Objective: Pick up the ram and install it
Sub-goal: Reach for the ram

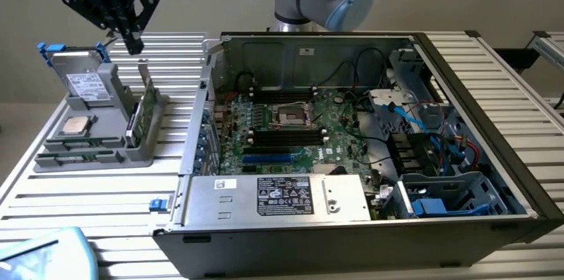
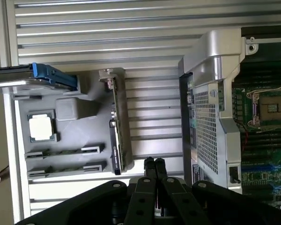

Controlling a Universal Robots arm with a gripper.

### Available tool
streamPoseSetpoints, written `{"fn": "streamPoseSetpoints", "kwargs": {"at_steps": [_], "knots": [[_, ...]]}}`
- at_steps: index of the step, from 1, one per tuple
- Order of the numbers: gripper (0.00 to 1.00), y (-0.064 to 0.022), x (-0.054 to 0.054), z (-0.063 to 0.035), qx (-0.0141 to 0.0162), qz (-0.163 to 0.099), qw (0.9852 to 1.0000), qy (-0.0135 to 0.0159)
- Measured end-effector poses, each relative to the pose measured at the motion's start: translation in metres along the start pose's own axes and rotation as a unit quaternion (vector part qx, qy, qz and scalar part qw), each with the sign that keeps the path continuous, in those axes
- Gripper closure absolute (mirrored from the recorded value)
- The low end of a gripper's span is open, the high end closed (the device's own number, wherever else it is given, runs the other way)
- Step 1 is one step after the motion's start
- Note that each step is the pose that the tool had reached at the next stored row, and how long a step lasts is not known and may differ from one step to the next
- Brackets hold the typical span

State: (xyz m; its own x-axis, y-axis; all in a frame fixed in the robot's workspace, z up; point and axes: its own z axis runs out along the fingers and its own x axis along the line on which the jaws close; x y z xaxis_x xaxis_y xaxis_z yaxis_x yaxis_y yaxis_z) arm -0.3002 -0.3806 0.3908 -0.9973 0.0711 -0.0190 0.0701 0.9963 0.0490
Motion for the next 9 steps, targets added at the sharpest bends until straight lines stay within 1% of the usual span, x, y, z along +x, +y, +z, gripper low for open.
{"fn": "streamPoseSetpoints", "kwargs": {"at_steps": [9], "knots": [[0.9, -0.0029, 0.041, 0.0009, -0.0008, 0.0, 1.0, 0.0]]}}
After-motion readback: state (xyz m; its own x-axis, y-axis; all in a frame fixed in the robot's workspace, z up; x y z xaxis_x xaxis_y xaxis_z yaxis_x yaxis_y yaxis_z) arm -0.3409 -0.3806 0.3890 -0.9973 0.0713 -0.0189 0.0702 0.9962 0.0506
